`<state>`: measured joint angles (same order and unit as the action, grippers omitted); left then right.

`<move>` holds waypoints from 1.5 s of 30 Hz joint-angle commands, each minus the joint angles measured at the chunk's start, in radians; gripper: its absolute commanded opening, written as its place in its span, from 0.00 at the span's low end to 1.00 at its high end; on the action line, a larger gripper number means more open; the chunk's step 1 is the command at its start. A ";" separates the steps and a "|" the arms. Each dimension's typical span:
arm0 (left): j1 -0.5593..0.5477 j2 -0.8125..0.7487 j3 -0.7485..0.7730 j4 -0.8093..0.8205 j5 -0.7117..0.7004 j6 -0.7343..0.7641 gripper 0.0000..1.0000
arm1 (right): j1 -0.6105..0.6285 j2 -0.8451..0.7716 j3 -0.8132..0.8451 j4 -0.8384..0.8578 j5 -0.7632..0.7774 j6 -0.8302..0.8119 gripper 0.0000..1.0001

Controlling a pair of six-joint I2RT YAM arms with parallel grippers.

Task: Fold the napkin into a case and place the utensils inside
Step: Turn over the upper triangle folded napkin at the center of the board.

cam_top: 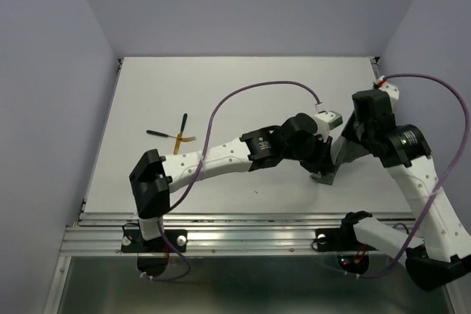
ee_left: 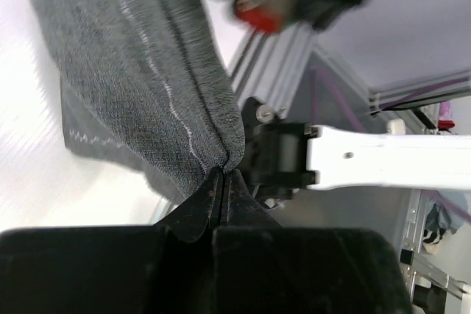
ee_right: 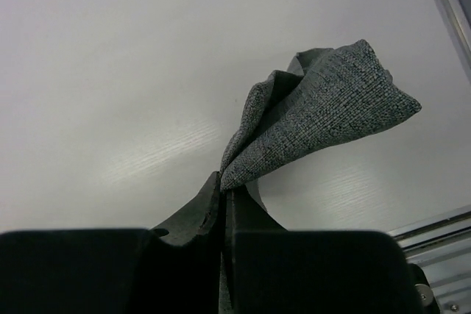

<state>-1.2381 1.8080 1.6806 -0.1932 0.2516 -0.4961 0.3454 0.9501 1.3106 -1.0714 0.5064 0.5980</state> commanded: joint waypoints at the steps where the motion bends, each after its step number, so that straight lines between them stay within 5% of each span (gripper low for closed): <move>1: 0.083 -0.120 -0.184 0.153 0.147 -0.042 0.00 | -0.008 0.146 0.042 0.123 -0.037 -0.079 0.01; 9: 0.357 -0.200 -0.476 0.325 0.270 -0.053 0.00 | -0.008 0.546 0.179 0.344 -0.213 -0.141 0.01; 16: 0.394 -0.176 -0.420 0.215 0.250 0.030 0.00 | -0.008 0.636 0.226 0.442 -0.243 -0.078 0.01; 31: 0.284 -0.142 -0.115 -0.063 0.098 0.093 0.00 | -0.069 0.288 0.067 0.439 -0.034 0.006 0.01; 45: 0.008 0.013 0.154 -0.103 0.159 0.034 0.00 | -0.111 -0.096 0.111 0.104 0.202 -0.026 0.01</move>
<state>-1.1744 1.8233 1.7821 -0.2321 0.2890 -0.4362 0.2546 0.9043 1.3464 -0.9485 0.5335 0.5976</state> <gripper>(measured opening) 0.029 0.038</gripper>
